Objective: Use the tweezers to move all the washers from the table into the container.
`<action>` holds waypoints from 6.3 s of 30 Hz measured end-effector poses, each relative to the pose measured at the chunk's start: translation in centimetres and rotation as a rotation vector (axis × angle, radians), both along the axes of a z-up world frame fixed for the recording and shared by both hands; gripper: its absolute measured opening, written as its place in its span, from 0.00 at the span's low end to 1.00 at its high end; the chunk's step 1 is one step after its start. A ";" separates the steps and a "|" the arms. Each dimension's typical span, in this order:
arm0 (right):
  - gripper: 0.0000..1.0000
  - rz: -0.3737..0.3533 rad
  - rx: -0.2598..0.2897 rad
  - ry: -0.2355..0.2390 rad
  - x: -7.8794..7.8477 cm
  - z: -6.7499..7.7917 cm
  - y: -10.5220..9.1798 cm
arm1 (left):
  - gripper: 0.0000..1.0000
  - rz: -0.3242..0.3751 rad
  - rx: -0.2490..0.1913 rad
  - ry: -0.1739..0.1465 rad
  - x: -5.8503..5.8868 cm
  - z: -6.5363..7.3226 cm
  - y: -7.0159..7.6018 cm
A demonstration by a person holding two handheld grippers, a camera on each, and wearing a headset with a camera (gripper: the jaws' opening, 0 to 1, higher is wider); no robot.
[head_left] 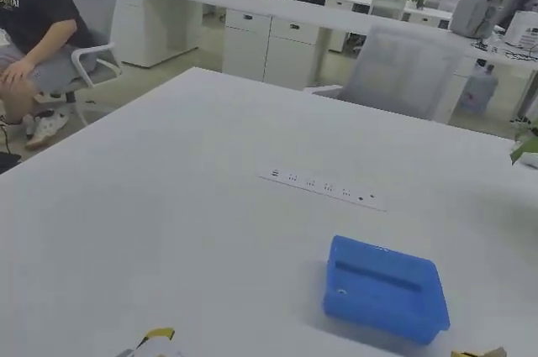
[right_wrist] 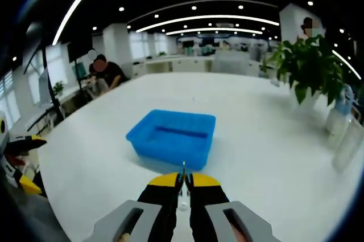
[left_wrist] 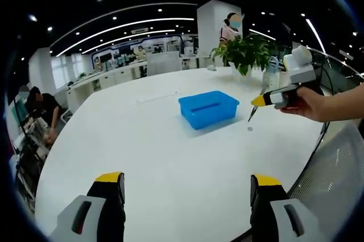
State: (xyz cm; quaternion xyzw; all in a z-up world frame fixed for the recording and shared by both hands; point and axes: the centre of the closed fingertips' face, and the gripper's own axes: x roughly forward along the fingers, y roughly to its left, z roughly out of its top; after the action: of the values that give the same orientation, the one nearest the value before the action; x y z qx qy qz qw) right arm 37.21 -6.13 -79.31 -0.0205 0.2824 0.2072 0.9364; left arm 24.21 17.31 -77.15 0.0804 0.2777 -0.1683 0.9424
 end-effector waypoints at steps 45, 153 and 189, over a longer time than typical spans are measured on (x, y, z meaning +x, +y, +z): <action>0.02 0.105 -0.092 -0.028 0.8 2.8 1.2 | 0.93 0.013 -0.015 -0.027 0.2 0.5 0.1; 0.03 1.246 -0.748 0.218 -10.2 -7.5 8.5 | 0.91 0.002 0.035 -0.011 0.0 0.0 0.3; 0.71 0.194 -0.011 0.072 -12.6 5.6 -0.3 | 0.99 -0.138 -0.041 0.048 -1.0 3.5 -3.1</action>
State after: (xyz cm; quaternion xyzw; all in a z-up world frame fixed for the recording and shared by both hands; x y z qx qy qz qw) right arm 24.66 -6.43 -73.68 -0.0456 0.3139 0.2959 0.9010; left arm 23.26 14.16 -73.61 0.0762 0.2903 -0.2403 0.9231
